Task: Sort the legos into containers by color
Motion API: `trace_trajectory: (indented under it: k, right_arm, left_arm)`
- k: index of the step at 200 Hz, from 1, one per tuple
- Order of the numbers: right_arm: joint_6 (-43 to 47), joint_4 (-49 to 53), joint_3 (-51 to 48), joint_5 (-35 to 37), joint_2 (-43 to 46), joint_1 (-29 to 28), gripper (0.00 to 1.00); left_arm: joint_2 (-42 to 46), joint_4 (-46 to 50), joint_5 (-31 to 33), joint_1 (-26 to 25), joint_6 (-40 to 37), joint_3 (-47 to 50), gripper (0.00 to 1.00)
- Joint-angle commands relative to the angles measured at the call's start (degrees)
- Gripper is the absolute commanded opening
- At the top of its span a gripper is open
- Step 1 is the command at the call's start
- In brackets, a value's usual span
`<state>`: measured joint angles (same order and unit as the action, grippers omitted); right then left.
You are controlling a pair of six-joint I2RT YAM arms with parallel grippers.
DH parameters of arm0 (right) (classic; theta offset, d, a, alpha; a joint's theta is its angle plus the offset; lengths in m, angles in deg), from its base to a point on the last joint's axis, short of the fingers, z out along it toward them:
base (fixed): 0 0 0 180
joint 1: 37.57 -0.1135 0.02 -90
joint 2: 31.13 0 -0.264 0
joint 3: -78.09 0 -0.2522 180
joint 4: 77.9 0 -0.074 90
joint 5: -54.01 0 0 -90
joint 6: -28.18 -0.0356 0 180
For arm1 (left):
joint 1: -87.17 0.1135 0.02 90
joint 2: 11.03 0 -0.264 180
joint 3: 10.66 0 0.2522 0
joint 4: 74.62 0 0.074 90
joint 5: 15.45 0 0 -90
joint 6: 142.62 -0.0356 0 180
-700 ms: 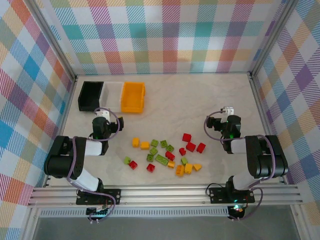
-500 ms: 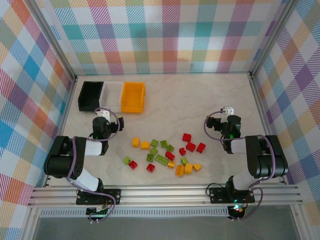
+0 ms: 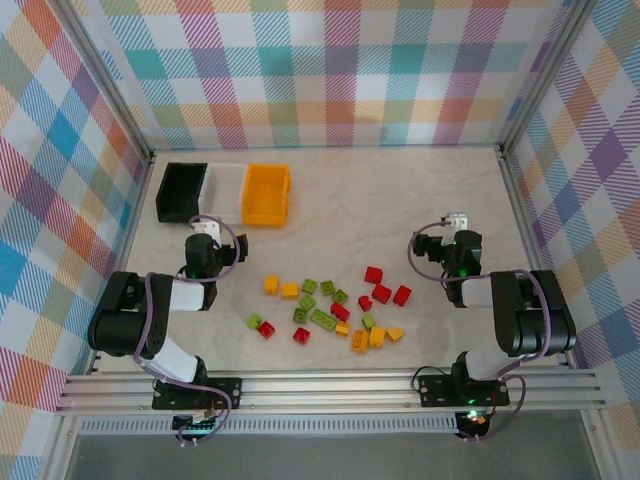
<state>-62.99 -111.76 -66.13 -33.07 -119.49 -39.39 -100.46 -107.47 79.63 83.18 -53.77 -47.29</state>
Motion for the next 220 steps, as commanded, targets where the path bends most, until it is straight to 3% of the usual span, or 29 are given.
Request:
trace_trajectory:
  k: [1, 60, 92, 111, 142, 159, 176, 196, 207, 220]
  right_arm:
    - [0.67, -1.67, 0.74, -0.97, 0.38, 0.34, 1.00]
    - [0.03, -0.94, 0.99, -2.31, 1.31, 1.23, 1.00]
    - [-1.00, 18.30, 7.00, 0.50, 8.99, 0.16, 1.00]
    - [-3.93, 25.57, 9.99, 0.96, 10.18, 0.07, 1.00]
    - [-8.32, 26.37, 9.49, 4.75, 13.75, -0.31, 1.00]
    - [-11.82, 29.55, 12.18, 14.72, 14.25, -1.33, 1.00]
    - [-16.82, 39.13, 19.16, 20.43, 11.30, -1.40, 1.00]
    - [-18.66, 42.28, 22.10, 15.70, 9.73, -1.42, 1.00]
    - [-19.33, 39.16, 19.56, 12.73, 11.09, -1.35, 1.00]
    - [-19.43, 27.96, 13.22, 8.13, 13.50, -1.25, 1.00]
  left_arm:
    - [-0.29, -0.02, -0.80, 0.21, -0.85, -1.02, 1.00]
    - [0.22, 0.67, -0.49, 0.16, -0.79, -1.35, 1.00]
    - [8.41, 15.34, 1.54, -0.37, -0.56, -6.07, 1.00]
    - [12.50, 18.63, 1.90, -0.66, 0.47, -7.03, 1.00]
    - [17.87, 13.87, 5.13, -0.76, 7.23, -4.88, 1.00]
    - [18.98, 12.91, 11.65, -0.70, 13.99, -5.09, 1.00]
    - [19.73, 18.86, 19.68, -0.35, 24.80, -7.41, 1.00]
    - [20.59, 33.88, 22.86, 1.45, 42.94, -11.71, 1.00]
    - [21.03, 34.06, 17.59, 2.98, 41.36, -12.36, 1.00]
    - [21.81, 32.59, 15.00, 3.29, 39.23, -11.93, 1.00]
